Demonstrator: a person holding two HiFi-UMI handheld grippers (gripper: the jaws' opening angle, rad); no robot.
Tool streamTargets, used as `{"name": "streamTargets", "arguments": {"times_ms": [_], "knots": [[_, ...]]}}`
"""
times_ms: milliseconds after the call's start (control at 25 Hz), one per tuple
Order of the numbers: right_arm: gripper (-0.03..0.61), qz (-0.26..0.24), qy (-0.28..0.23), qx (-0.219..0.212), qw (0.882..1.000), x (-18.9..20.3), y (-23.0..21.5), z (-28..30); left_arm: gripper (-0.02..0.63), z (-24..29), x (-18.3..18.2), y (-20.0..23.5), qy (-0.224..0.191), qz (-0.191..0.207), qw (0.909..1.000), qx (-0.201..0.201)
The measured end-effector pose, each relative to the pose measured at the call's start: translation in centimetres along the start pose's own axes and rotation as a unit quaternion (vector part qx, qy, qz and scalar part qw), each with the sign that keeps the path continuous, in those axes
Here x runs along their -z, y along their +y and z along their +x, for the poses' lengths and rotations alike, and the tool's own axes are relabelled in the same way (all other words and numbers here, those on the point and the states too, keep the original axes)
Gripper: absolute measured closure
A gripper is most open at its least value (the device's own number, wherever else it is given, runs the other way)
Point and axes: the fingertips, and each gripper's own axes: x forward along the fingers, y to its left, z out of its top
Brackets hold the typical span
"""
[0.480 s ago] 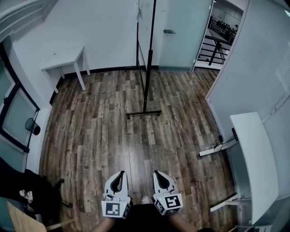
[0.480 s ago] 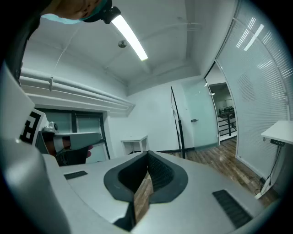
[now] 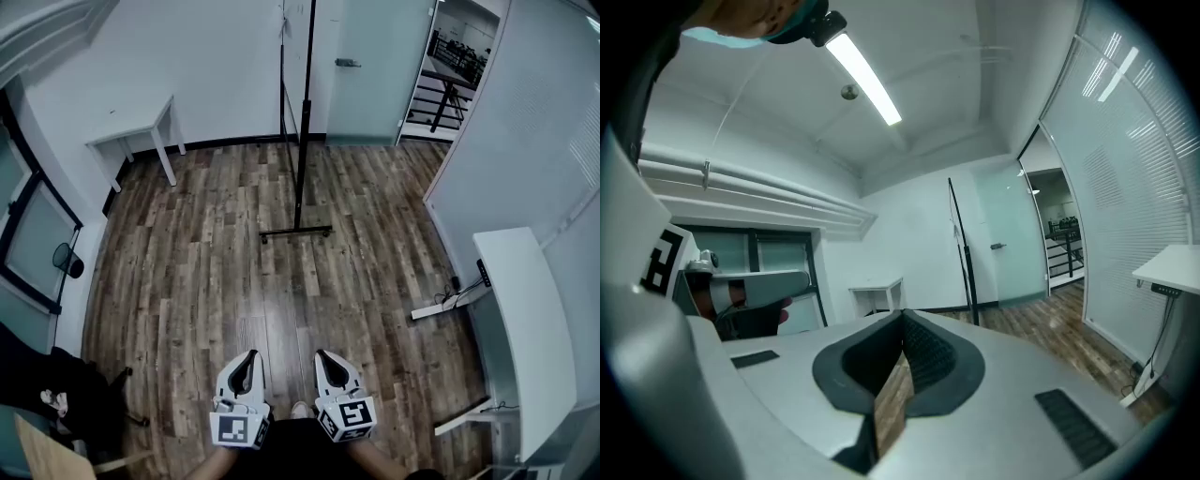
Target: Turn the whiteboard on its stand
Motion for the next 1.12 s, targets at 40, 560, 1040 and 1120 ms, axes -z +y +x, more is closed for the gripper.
{"name": "streamTargets", "arguments": {"times_ms": [40, 560, 1040, 1120], "knots": [[0.566, 0.004, -0.002, -0.001, 1.0, -0.2, -0.1, -0.2, 0.595, -0.1, 0.0, -0.3, 0.001, -0.001, 1.0, -0.001], [0.565, 0.01, -0.021, -0.022, 1.0, -0.1, -1.7, -1.3, 0.595, -0.8, 1.9, -2.5, 0.021, 0.006, 0.9995, -0.021], [0.565, 0.009, -0.015, -0.019, 1.0, -1.0, -5.6, 6.7, 0.595, 9.1, 2.6, 0.3, 0.02, -0.008, 0.9997, -0.006], [0.565, 0.004, -0.017, -0.017, 1.0, -1.7, -6.5, 8.9, 0.595, 11.6, 2.5, 1.2, 0.018, -0.009, 0.9998, -0.002]]}}
